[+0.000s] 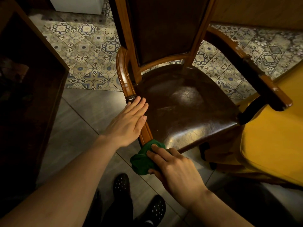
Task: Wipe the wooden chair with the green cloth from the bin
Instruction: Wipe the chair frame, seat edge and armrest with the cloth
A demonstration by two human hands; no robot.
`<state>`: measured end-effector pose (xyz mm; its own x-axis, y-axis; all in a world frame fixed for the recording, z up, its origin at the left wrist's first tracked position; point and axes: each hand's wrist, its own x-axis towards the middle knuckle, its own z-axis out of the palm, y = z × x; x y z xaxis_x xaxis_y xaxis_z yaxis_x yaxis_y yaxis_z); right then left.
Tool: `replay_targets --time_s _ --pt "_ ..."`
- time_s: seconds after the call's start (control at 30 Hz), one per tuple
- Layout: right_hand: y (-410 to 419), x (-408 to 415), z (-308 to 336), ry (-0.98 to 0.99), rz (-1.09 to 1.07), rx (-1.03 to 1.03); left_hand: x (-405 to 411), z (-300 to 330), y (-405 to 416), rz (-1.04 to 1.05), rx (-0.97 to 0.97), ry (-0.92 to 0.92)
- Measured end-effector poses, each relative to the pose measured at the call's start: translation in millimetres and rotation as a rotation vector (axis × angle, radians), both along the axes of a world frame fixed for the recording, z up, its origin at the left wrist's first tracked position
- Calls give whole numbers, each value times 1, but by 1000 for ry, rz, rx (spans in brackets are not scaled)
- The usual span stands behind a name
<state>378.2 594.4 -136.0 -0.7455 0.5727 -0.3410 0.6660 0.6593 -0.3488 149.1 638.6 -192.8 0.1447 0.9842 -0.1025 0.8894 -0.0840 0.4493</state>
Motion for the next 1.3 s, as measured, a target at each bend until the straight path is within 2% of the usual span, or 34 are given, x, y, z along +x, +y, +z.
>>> replay_targets --time_s 0.23,0.4,0.57,0.63,0.77,0.87,0.97,1.03,1.1,1.23,1.3 --pt "10 5 13 -62 99 -50 1 -2 0 11 1 8" --pt "35 14 26 27 87 -213 1 -4 -2 18 12 3" --pt "78 30 44 276 -305 -635 0 -8 -4 33 32 26" --pt "94 32 54 388 -449 -731 3 -10 -6 42 42 19" --pt "133 13 60 616 -663 -684 9 -13 -7 81 66 -17" --pt "159 -21 48 716 -767 -634 10 -15 -8 81 88 -8" --pt "177 -66 29 723 -693 -502 9 -15 -7 88 104 -11" --pt "187 -94 15 659 -515 -259 9 -15 -6 96 115 -7" --pt "196 -118 4 590 -309 -99 9 -16 -6 109 115 -30" --pt "208 -147 -19 376 -3 -45 8 -17 -7 132 93 -39" --pt "214 -155 -28 325 65 6 6 -19 -6 119 70 -54"
